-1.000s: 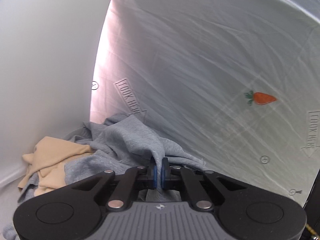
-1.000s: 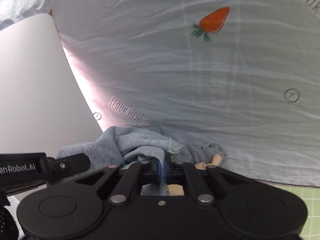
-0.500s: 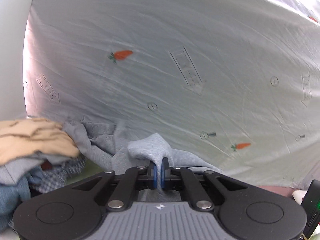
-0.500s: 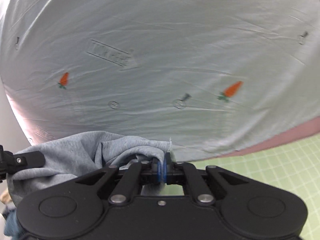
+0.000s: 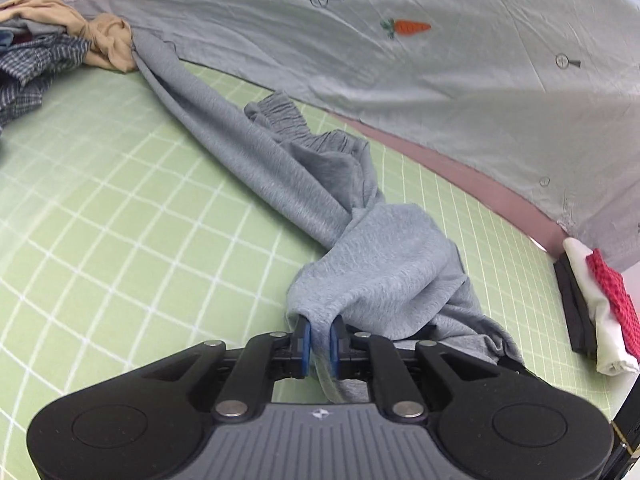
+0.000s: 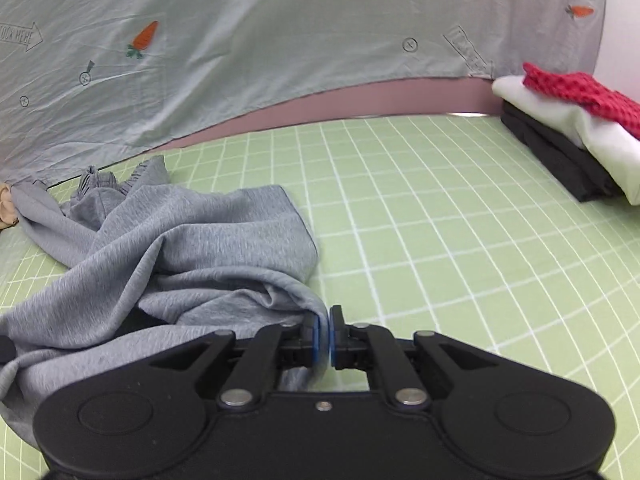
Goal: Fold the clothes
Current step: 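Lift the grey sweatpants with both grippers and pull them onto the open mat, then open both grippers and release the sweatpants on the mat, then grasp a sweatpants leg with the left gripper and drag it flat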
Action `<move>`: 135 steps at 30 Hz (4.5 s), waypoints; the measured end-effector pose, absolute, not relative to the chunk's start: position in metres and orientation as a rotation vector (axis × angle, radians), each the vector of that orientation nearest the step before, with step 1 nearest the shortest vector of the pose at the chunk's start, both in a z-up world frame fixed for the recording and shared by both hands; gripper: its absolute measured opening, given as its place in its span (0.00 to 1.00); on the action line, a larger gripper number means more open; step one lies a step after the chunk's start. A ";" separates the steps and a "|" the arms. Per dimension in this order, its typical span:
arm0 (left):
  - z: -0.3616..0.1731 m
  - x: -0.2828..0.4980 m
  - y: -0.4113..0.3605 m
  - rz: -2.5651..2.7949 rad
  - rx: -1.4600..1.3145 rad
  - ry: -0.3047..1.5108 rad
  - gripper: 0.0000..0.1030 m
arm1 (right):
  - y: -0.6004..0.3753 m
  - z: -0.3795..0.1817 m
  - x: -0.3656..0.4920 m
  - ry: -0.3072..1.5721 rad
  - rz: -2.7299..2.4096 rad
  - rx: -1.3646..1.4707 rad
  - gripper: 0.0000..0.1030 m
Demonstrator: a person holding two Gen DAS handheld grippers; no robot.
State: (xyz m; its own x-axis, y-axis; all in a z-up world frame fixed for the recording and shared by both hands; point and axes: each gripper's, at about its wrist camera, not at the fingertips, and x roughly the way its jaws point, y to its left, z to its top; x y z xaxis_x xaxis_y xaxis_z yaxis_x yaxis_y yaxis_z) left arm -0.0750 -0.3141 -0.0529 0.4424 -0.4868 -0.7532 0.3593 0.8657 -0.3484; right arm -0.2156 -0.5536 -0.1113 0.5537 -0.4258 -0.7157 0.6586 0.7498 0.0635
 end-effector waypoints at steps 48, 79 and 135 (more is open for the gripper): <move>-0.073 -0.120 -0.281 -0.351 -0.024 0.984 0.52 | -0.683 -0.074 -0.380 0.569 -1.241 0.250 0.01; -0.086 0.076 -0.294 -0.285 -0.053 0.917 0.70 | -0.662 -0.137 -0.298 0.725 -1.302 0.455 0.87; -0.095 -0.232 -0.390 -0.484 -0.221 1.086 0.04 | -0.627 -0.129 -0.387 0.807 -0.902 0.286 0.89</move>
